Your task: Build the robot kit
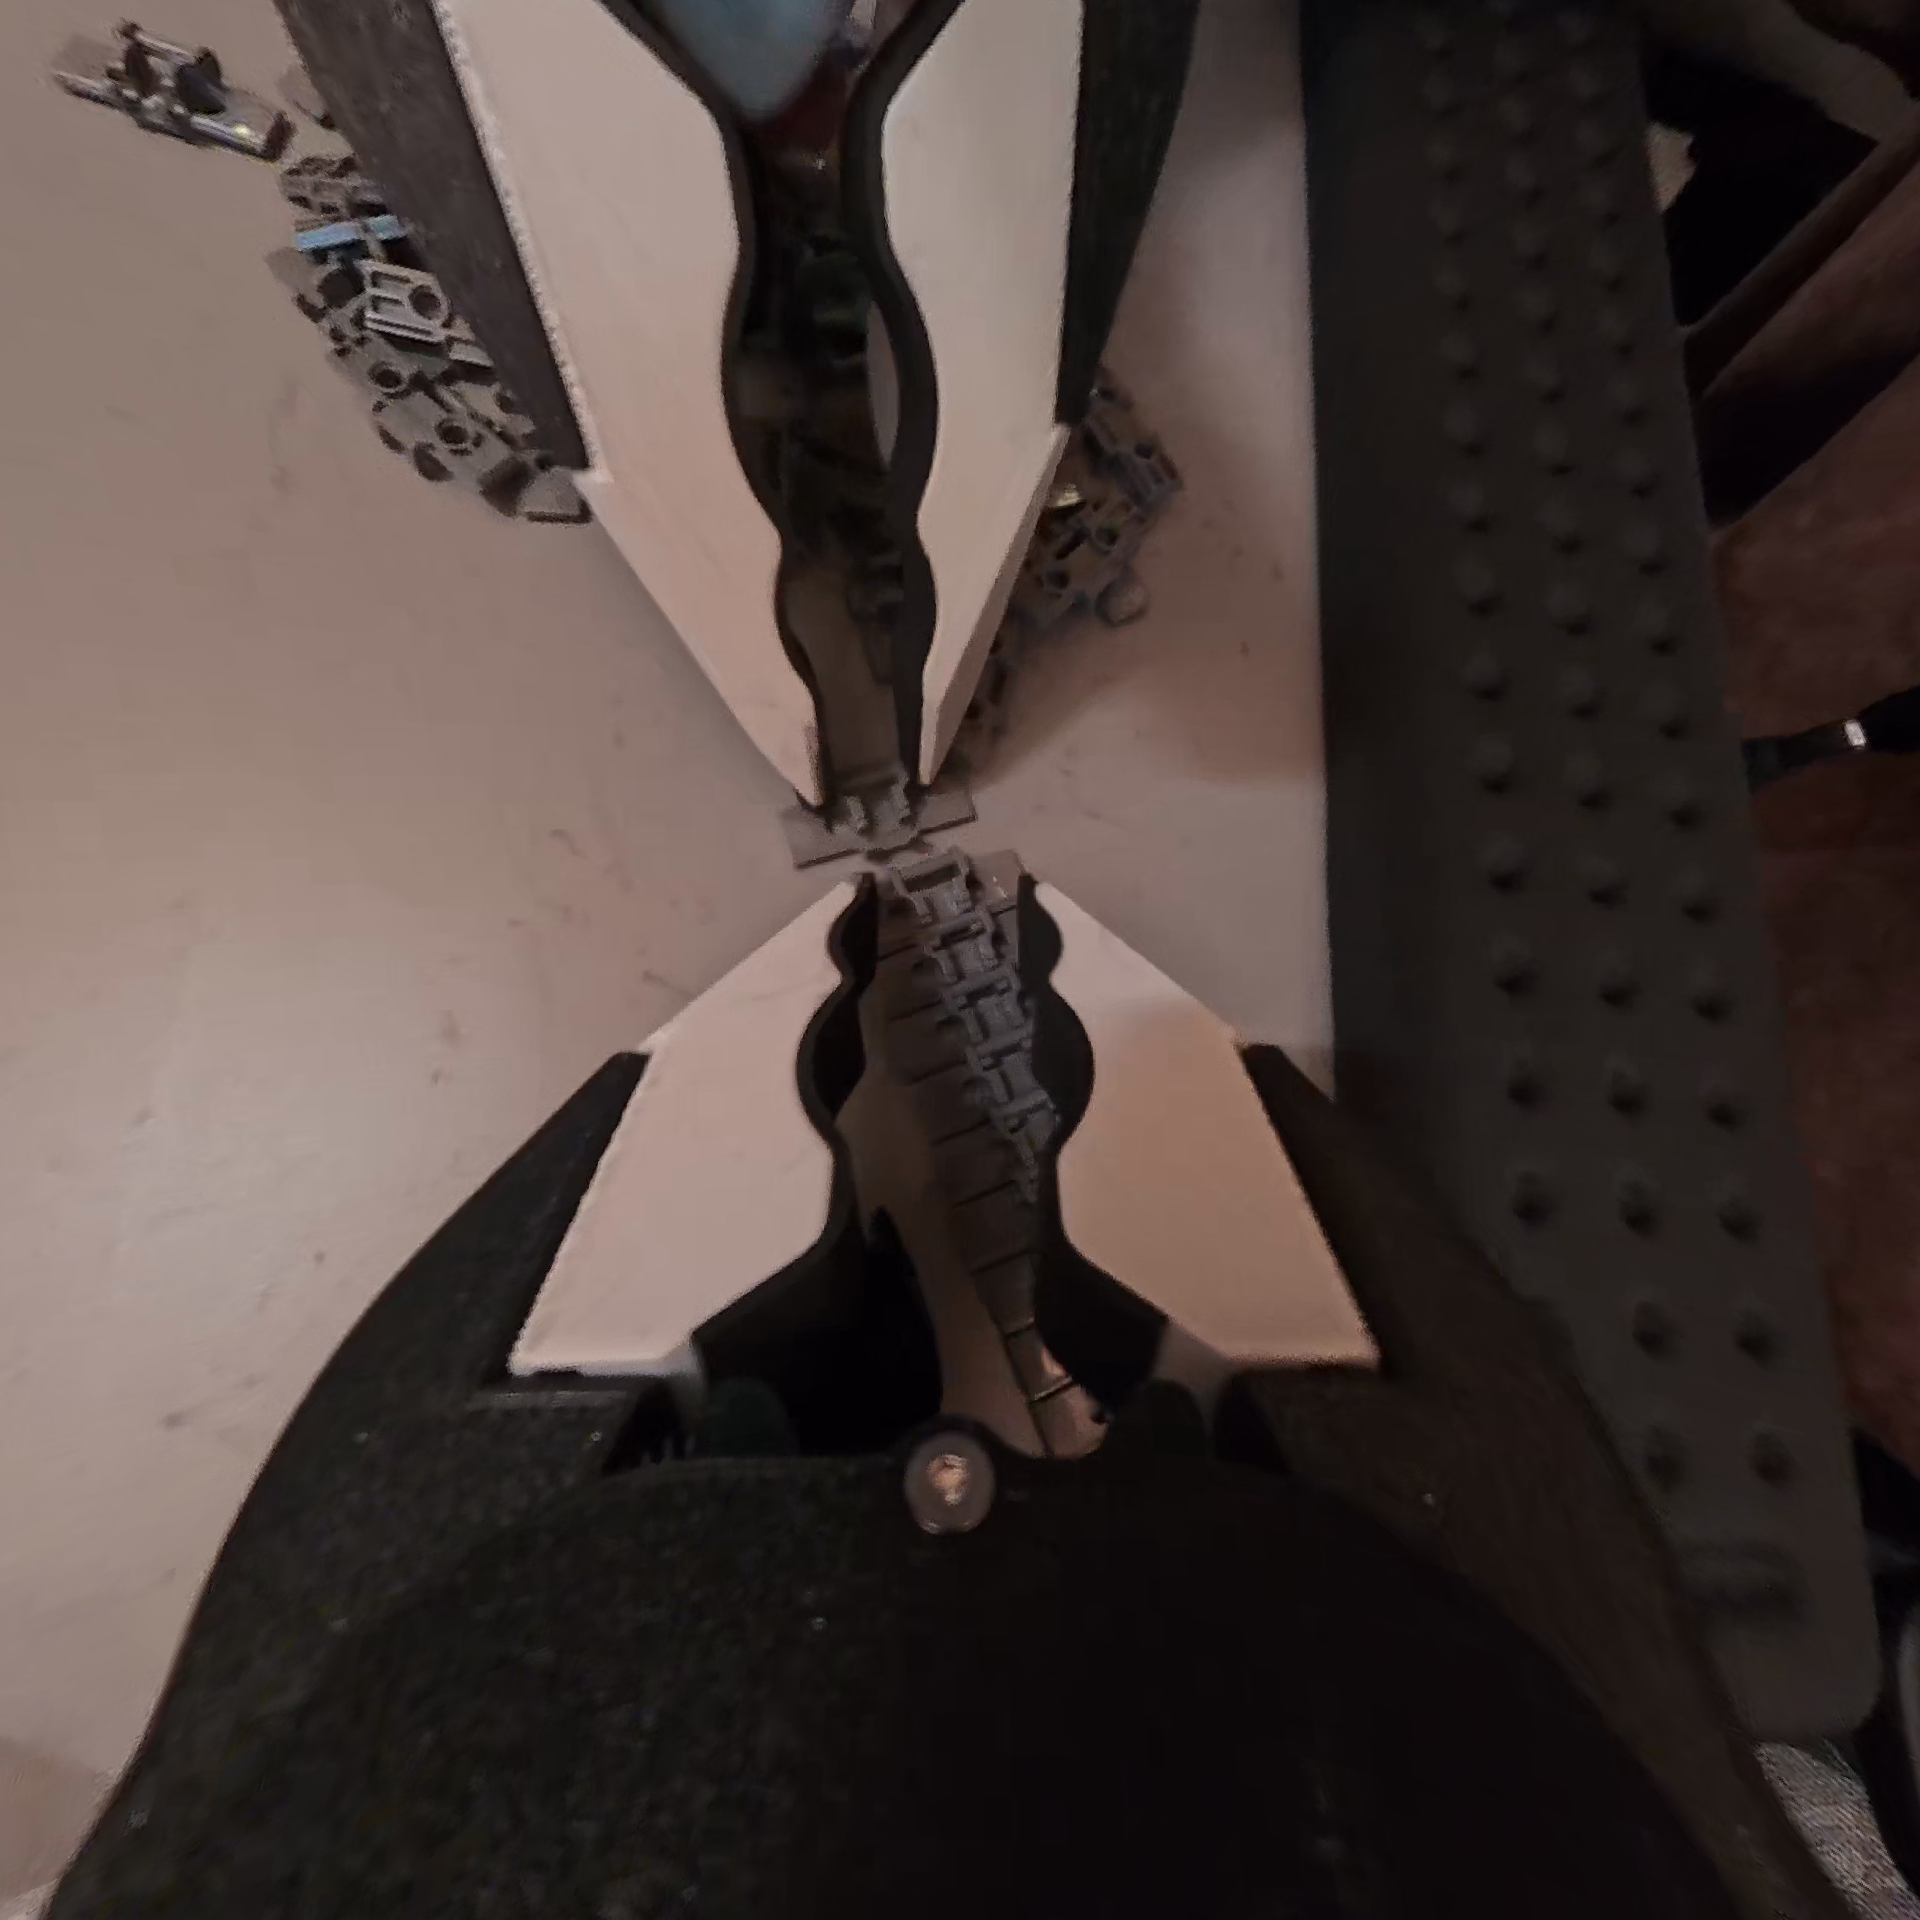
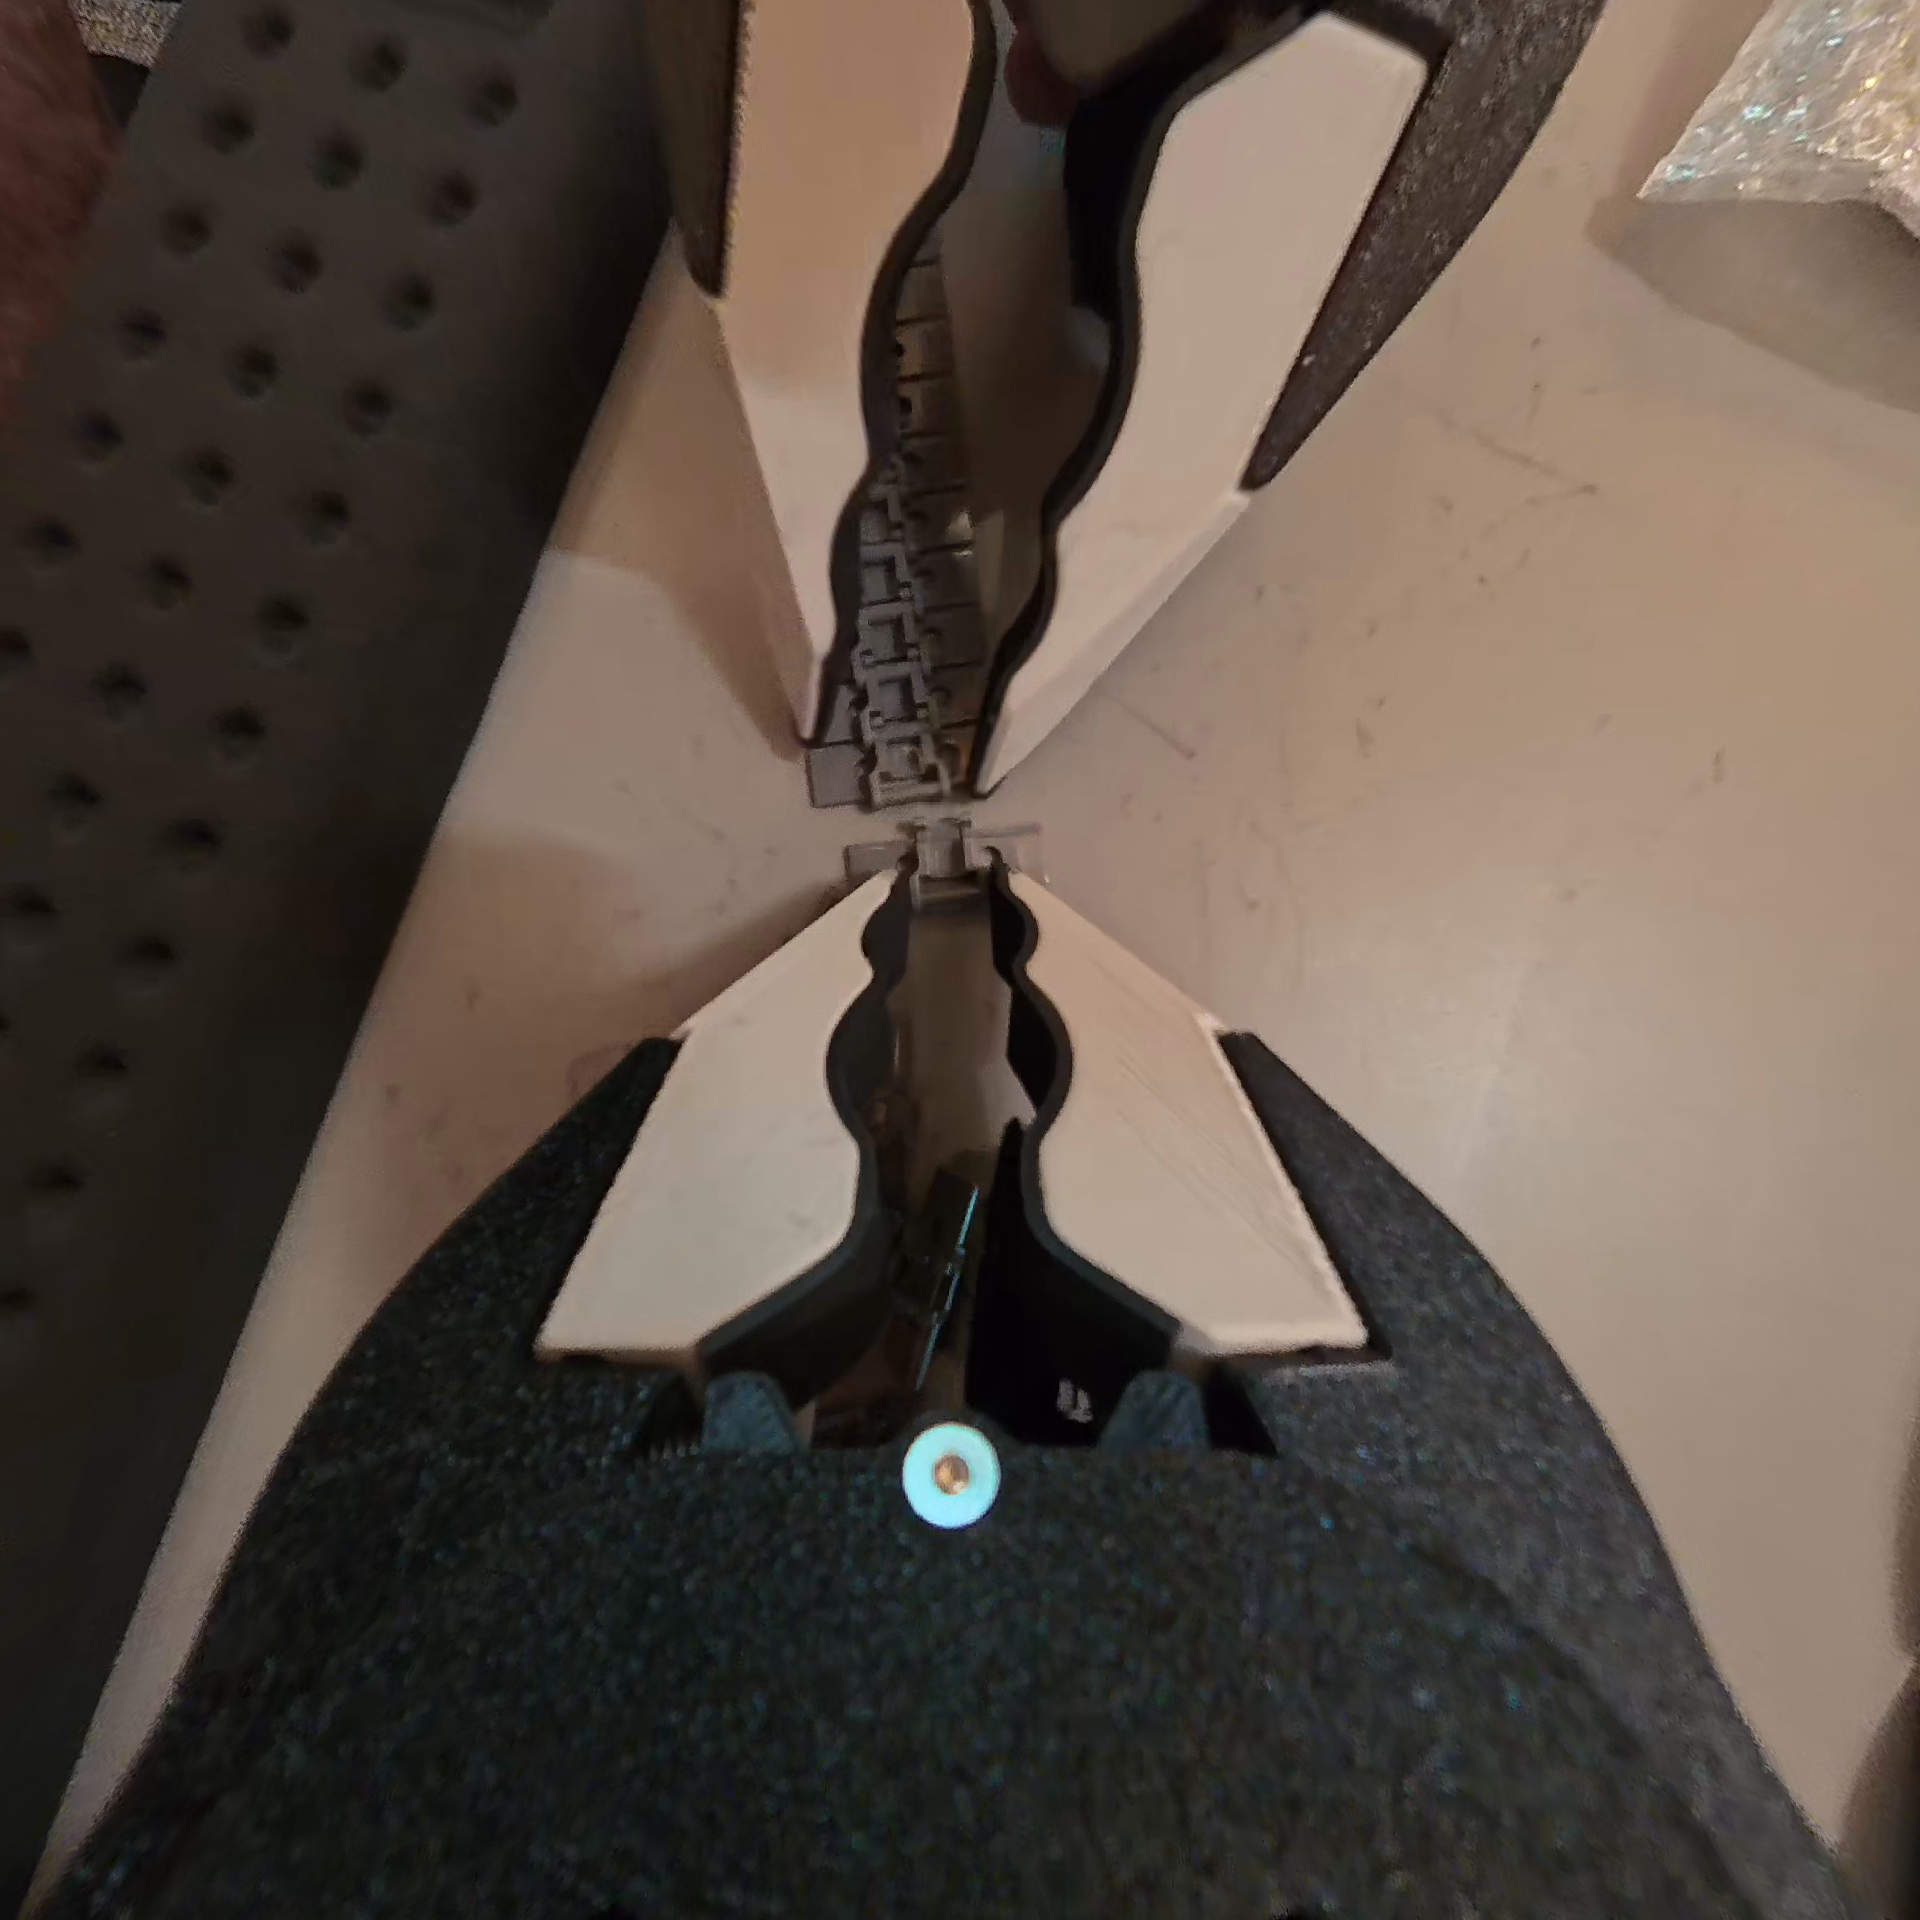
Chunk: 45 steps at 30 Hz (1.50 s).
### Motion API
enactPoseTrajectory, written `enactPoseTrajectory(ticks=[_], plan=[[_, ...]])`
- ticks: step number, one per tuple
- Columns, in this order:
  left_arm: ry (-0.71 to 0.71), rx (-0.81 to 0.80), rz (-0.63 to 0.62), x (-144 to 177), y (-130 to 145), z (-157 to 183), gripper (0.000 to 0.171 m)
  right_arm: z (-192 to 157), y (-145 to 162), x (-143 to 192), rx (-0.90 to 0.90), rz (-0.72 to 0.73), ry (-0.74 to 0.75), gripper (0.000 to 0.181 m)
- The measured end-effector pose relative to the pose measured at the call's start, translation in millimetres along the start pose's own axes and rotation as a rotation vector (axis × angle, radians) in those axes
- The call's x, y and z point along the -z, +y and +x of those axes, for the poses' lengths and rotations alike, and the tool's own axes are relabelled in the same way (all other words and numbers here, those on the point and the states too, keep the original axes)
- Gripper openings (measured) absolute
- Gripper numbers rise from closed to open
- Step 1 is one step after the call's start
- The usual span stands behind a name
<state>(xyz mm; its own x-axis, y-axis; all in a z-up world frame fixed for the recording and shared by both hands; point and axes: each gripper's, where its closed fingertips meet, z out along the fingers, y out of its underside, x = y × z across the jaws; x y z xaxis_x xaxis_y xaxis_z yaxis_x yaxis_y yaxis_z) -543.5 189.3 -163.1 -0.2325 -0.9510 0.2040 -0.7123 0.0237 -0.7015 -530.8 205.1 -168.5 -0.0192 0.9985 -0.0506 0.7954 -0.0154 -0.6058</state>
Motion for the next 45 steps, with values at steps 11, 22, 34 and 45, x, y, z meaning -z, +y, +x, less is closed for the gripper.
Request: enactPoseTrajectory(ticks=[11,22,34,45], plan=[[-0.097,-0.101,0.018,1,-7,-5,0.014,2,1,1,-0.059,-0.012,0.059,0.015],[-0.063,-0.081,0.047,-1,-7,-8,0.014,-3,-3,-1,-0.05,0.02,0.029,0.015],[-0.092,-0.093,0.046,-5,-4,-9,0.015,-4,-3,1,-0.05,0.023,0.014,0.015],[-0.076,-0.057,0.05,-5,-4,-9,0.015,-6,-17,16,-0.08,0.127,-0.024,0.008]])
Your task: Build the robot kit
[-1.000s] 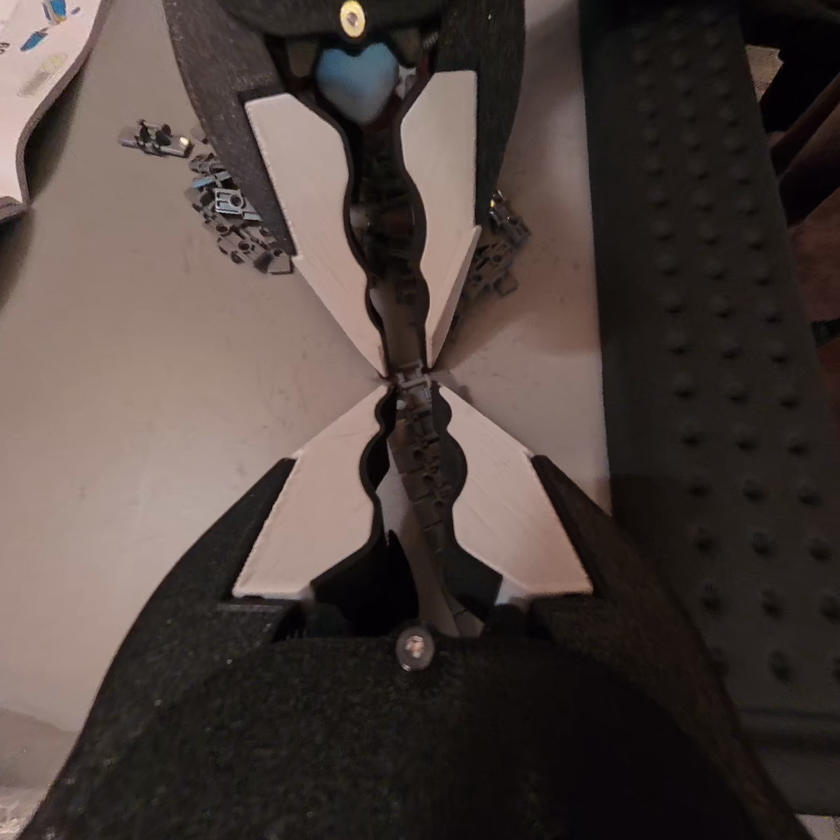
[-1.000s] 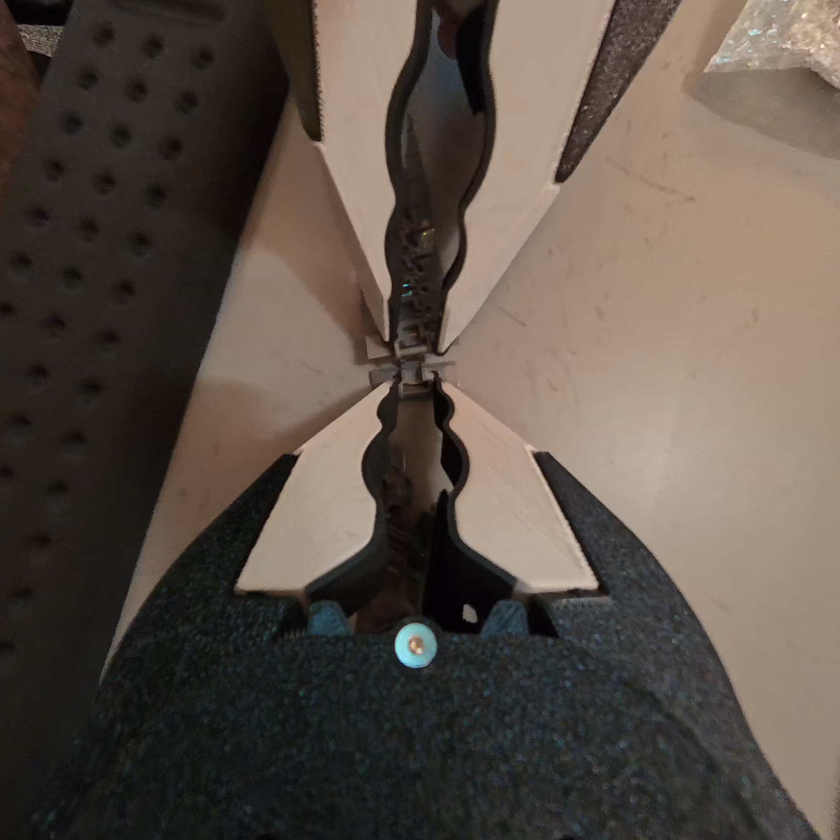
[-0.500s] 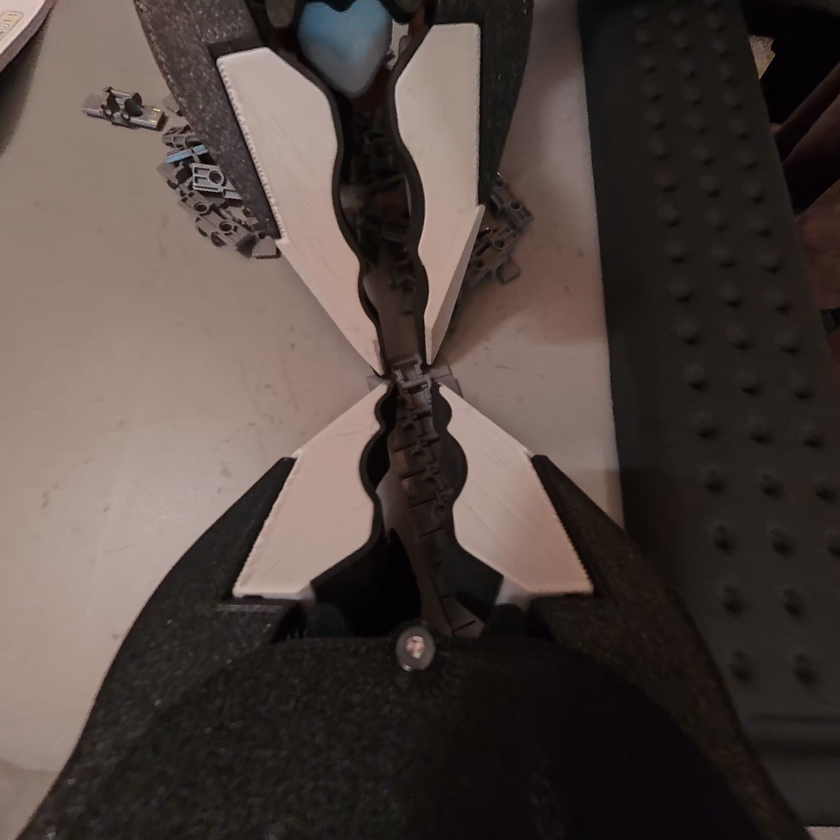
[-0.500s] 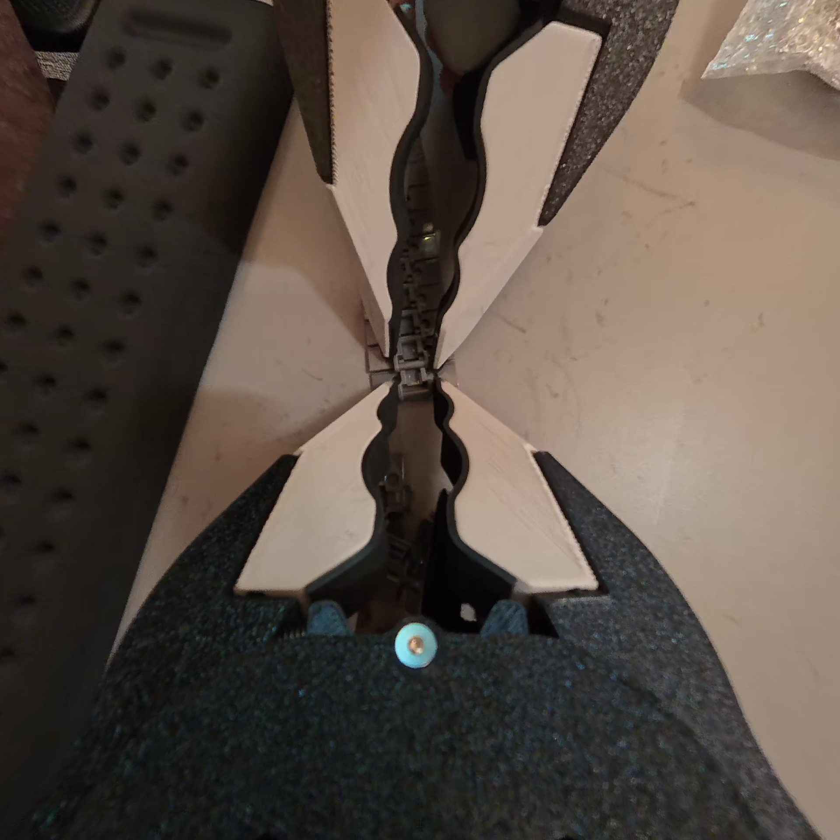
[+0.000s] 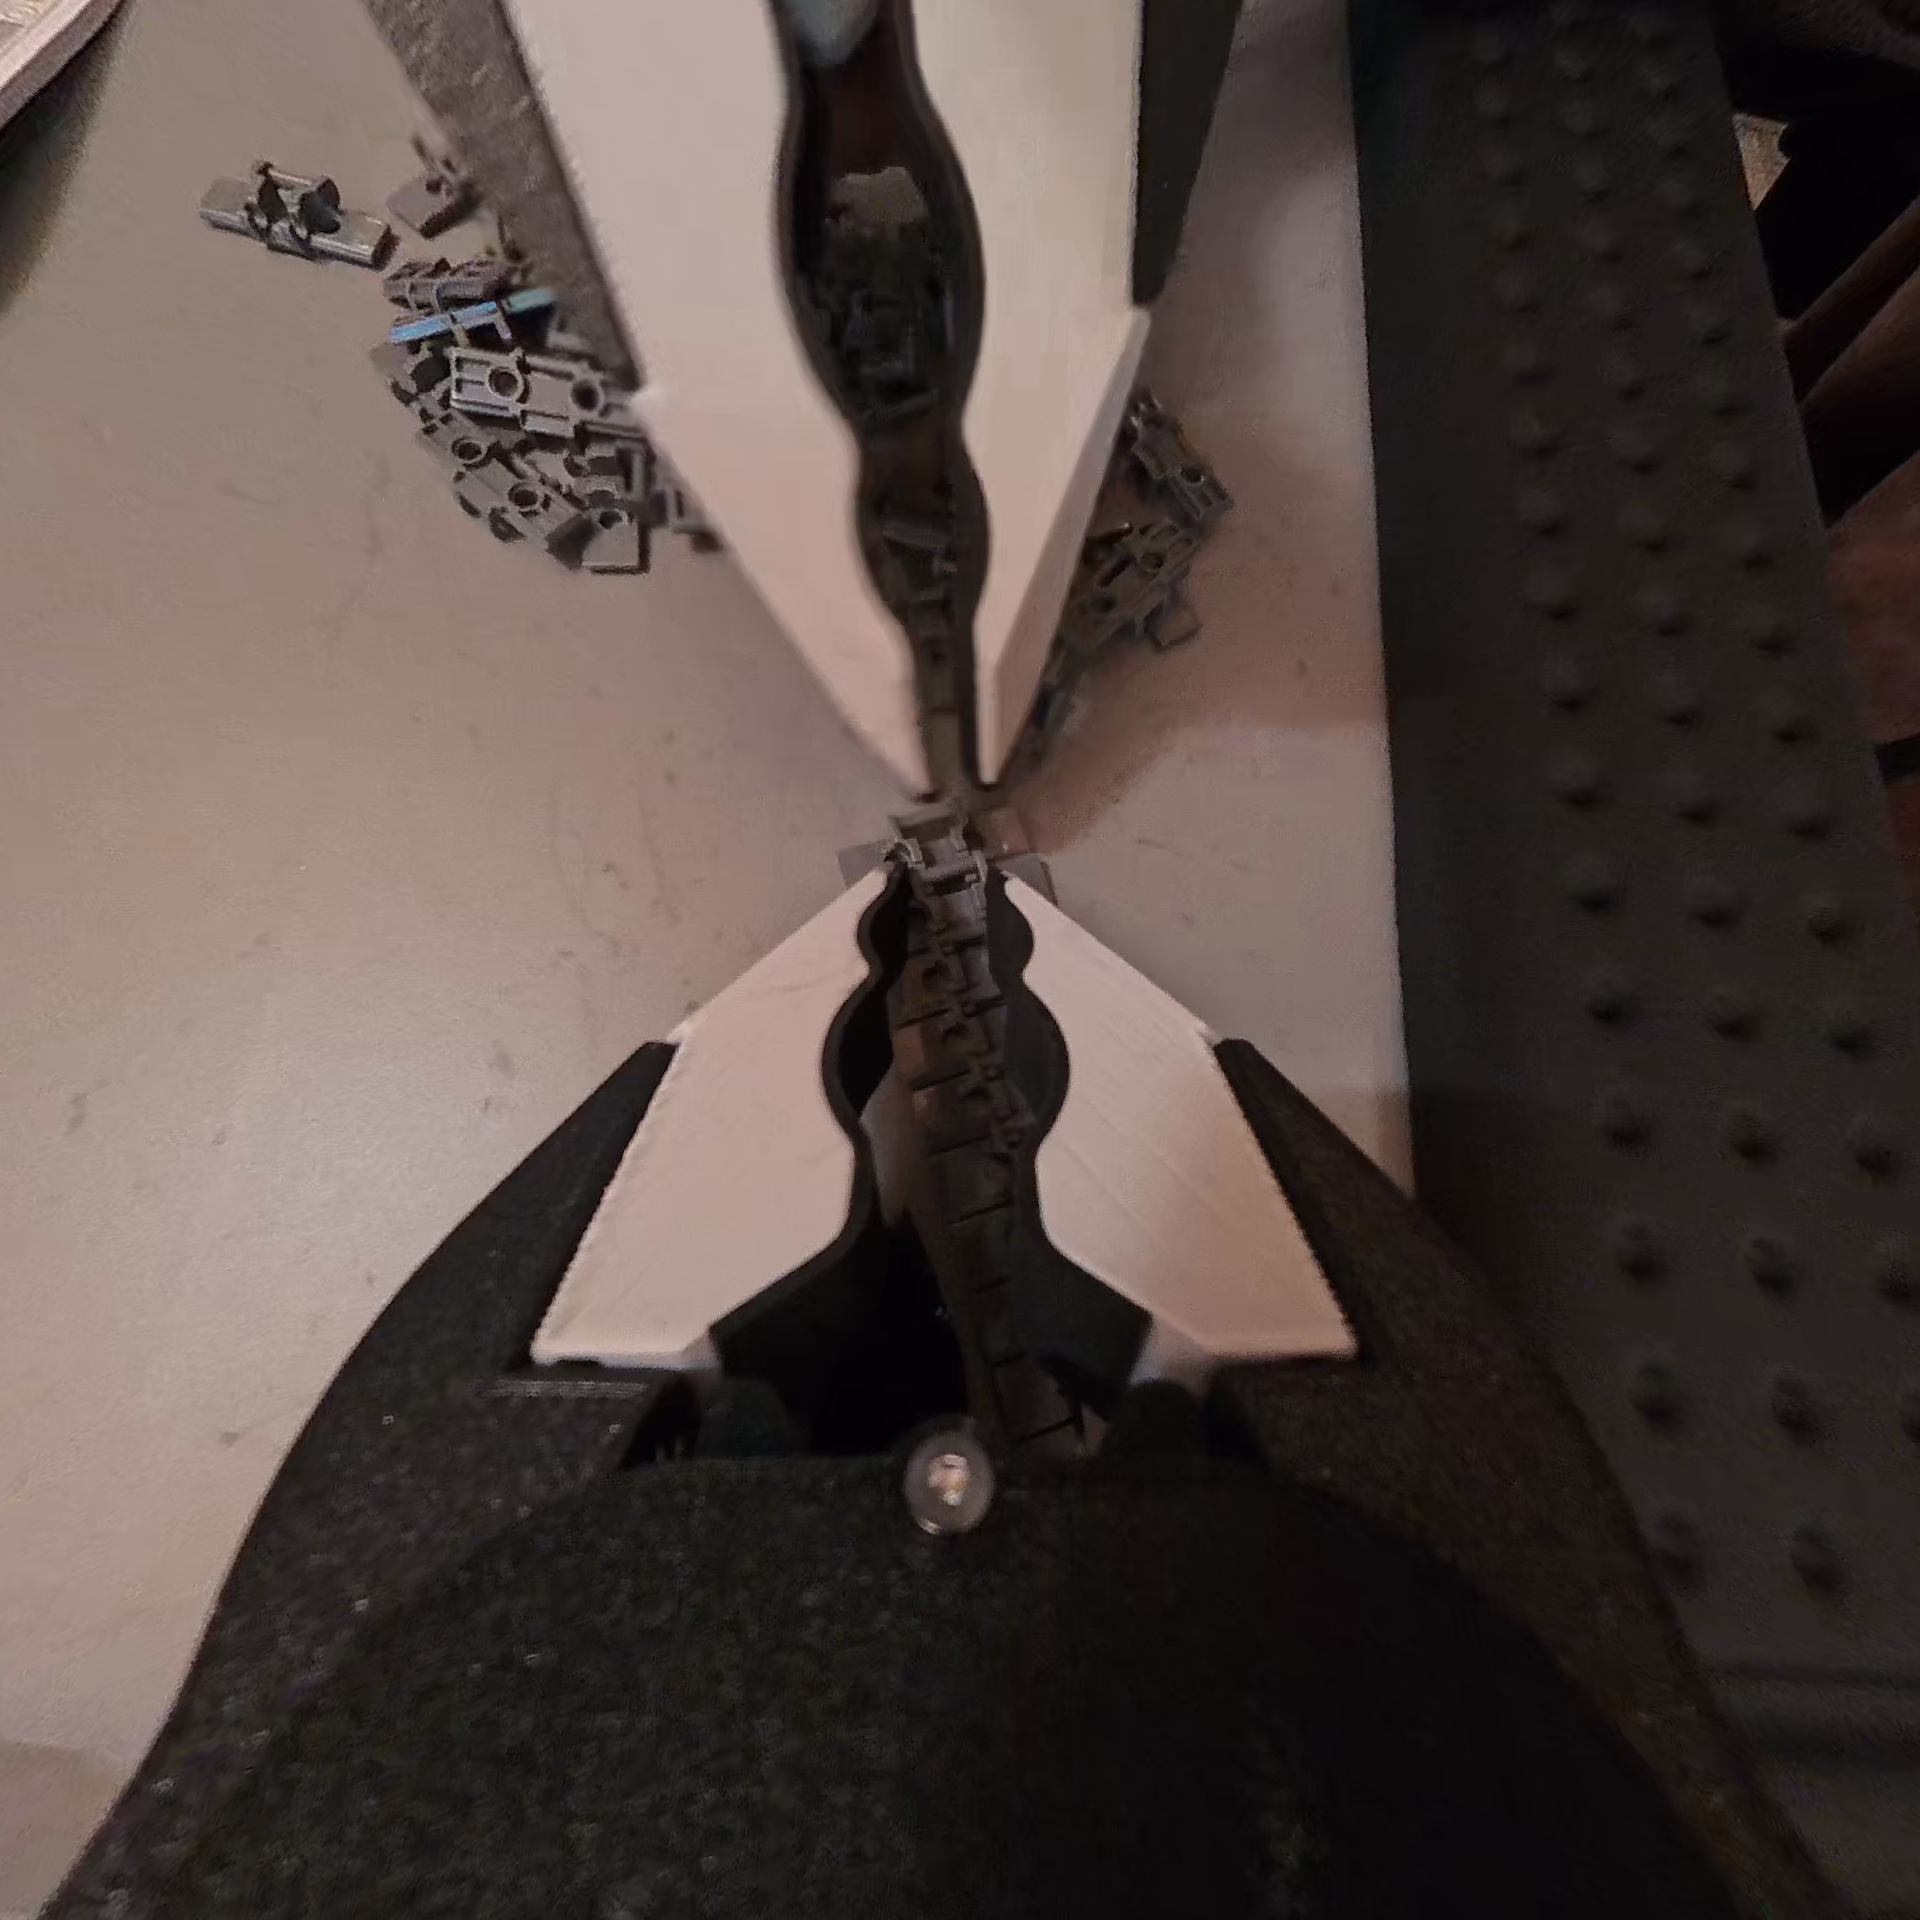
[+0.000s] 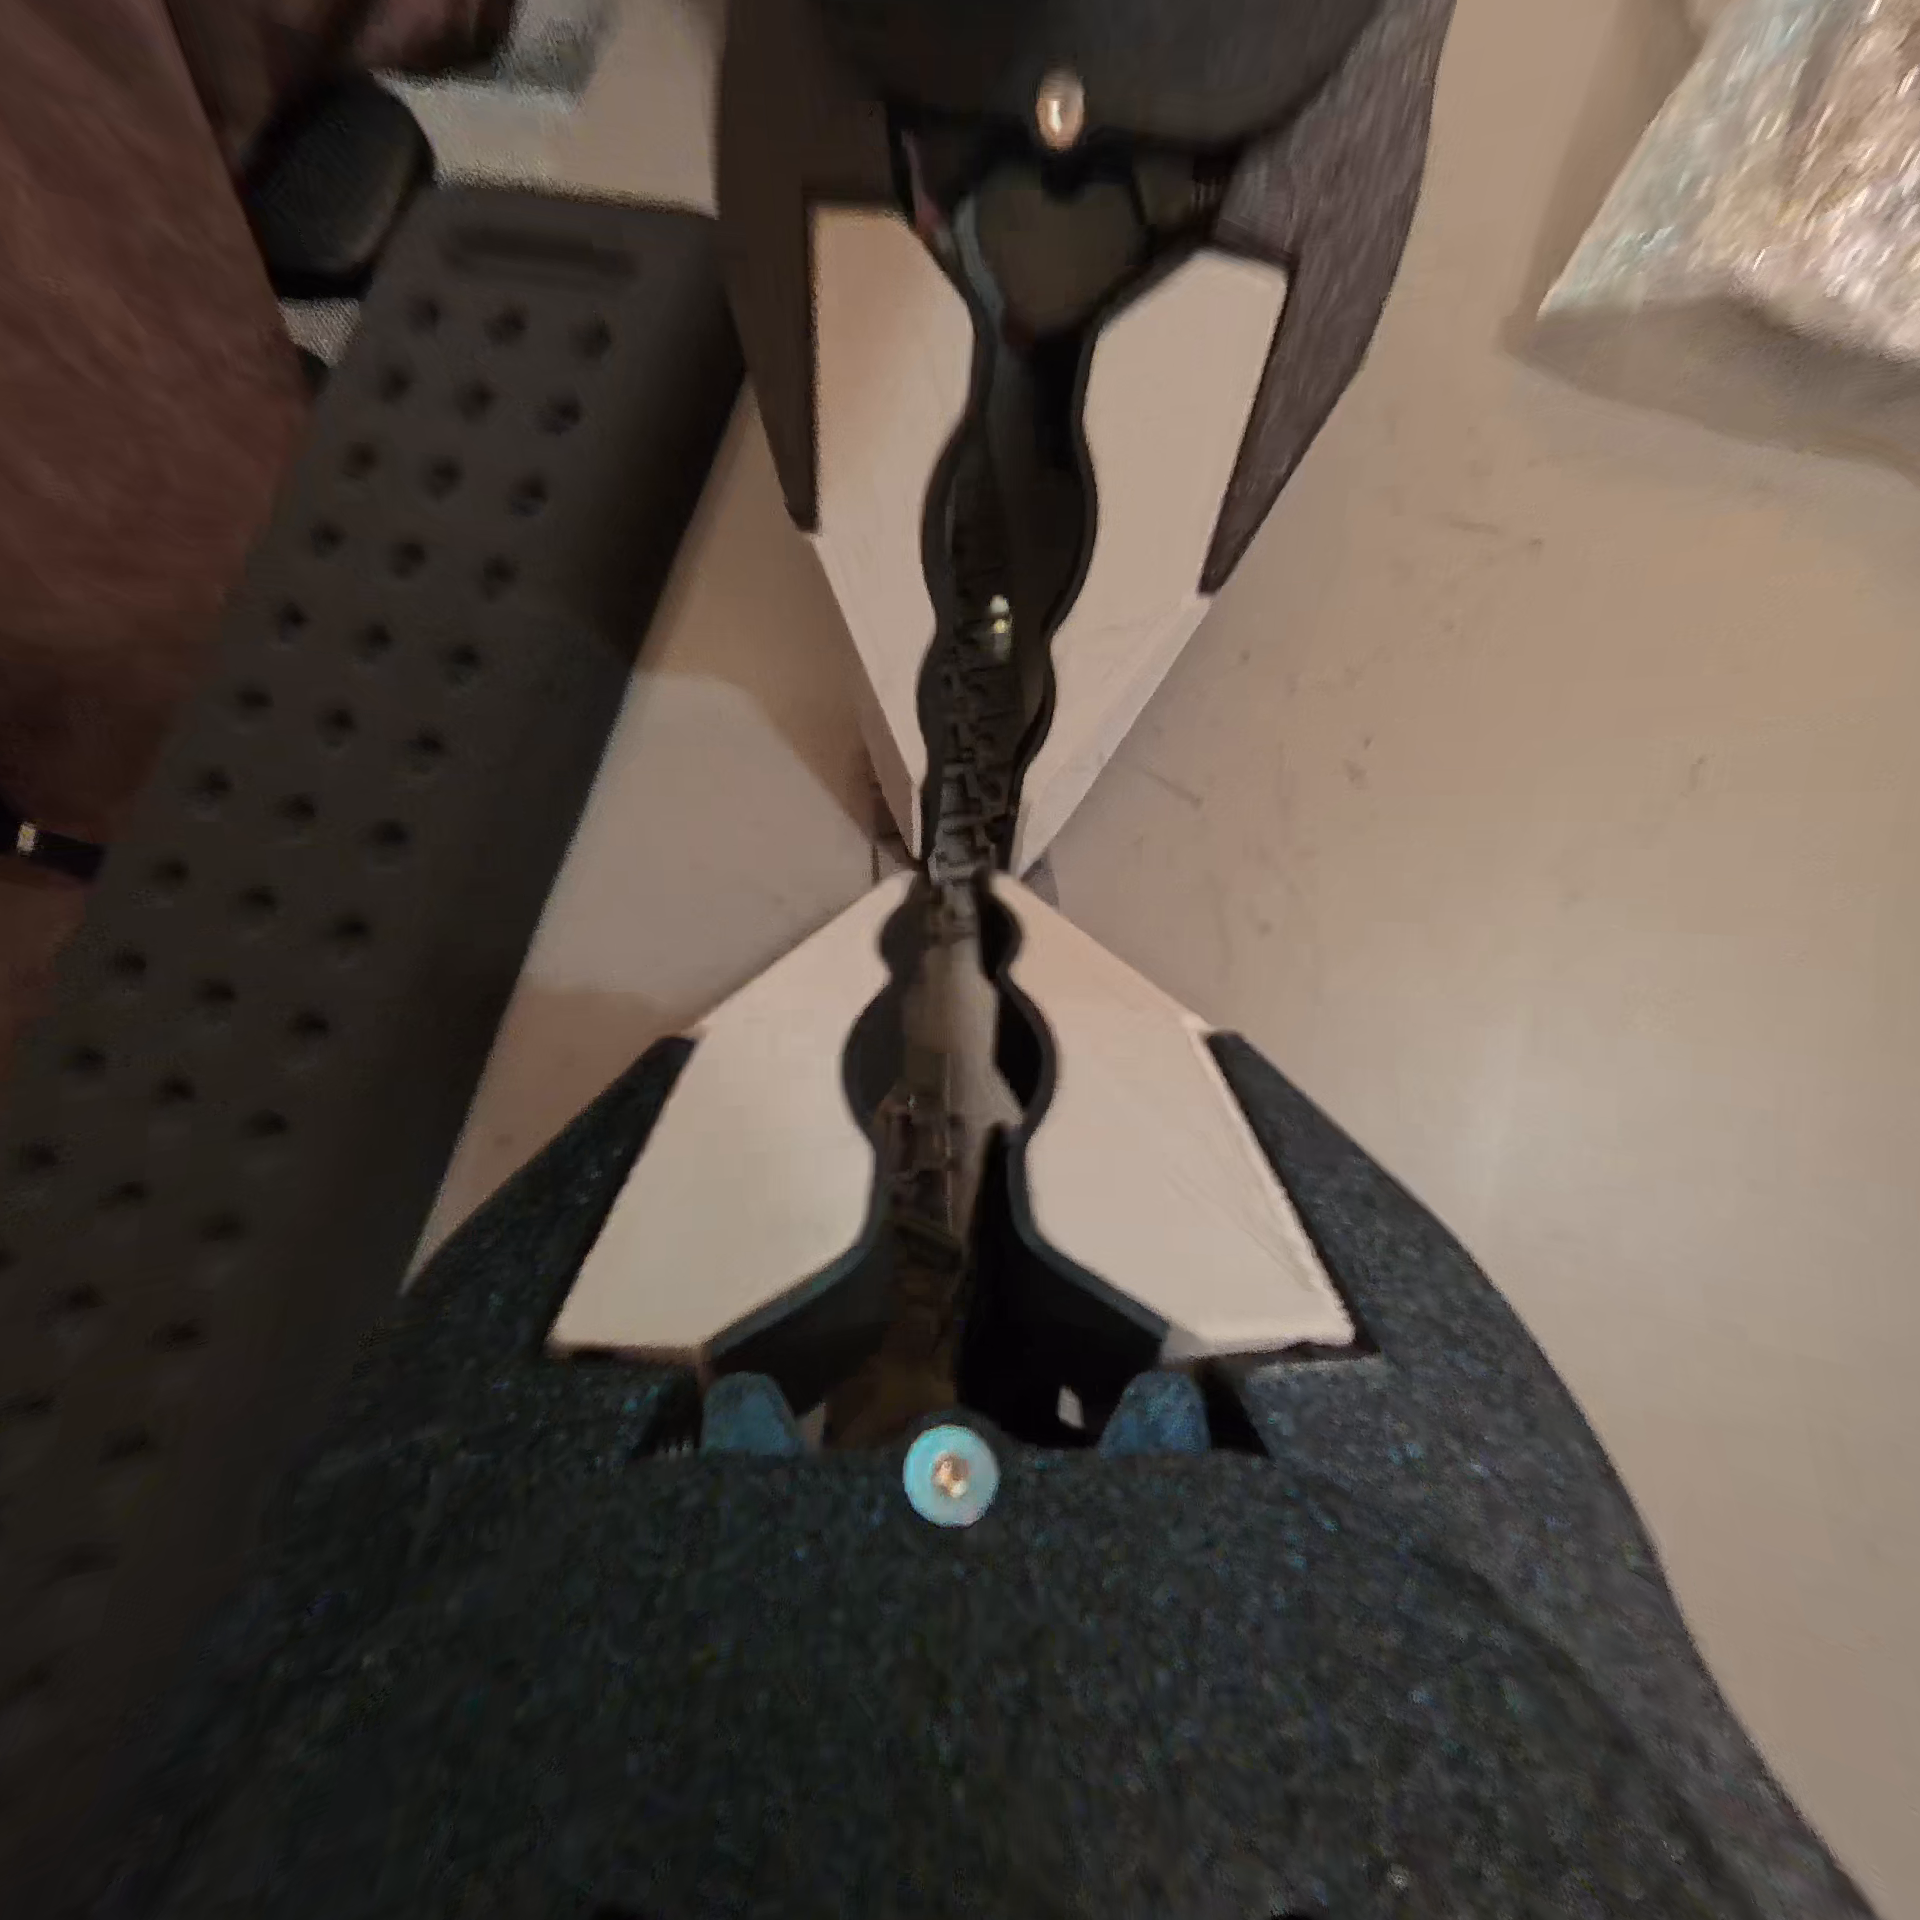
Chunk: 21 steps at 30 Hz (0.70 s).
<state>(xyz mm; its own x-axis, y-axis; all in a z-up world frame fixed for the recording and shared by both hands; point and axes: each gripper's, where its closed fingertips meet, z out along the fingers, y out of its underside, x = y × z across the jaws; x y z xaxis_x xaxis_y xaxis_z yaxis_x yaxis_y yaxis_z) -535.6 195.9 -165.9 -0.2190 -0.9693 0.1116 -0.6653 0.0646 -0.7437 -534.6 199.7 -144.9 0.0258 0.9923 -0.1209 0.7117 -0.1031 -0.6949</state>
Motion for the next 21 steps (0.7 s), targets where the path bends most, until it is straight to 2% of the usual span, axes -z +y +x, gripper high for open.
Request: enactPoseTrajectory(ticks=[1,5,9,11,13,17,19,21], plan=[[-0.001,-0.002,0.0,0,0,0,0.015,-2,-5,1,0.017,0.021,-0.001,0.0],[0.004,0.004,0.002,0,0,0,0.015,4,4,-9,0.091,-0.082,0.096,0.0],[0.007,0.007,0.003,0,0,0,0.015,2,-14,-4,0.118,-0.02,0.118,0.0],[0.011,0.011,0.003,0,0,0,0.015,3,3,-16,0.12,-0.117,0.11,0.0],[0.019,0.024,-0.006,0,2,0,0.015,2,6,-21,0.088,-0.103,0.09,0.0],[0.022,0.028,-0.005,0,1,0,0.015,3,8,-20,0.107,-0.155,0.115,0.0],[0.026,0.033,-0.005,0,1,0,0.015,4,6,-17,0.113,-0.137,0.124,0.0],[0.022,0.028,-0.005,0,1,0,0.015,12,-2,3,0.094,-0.074,0.15,0.0]])
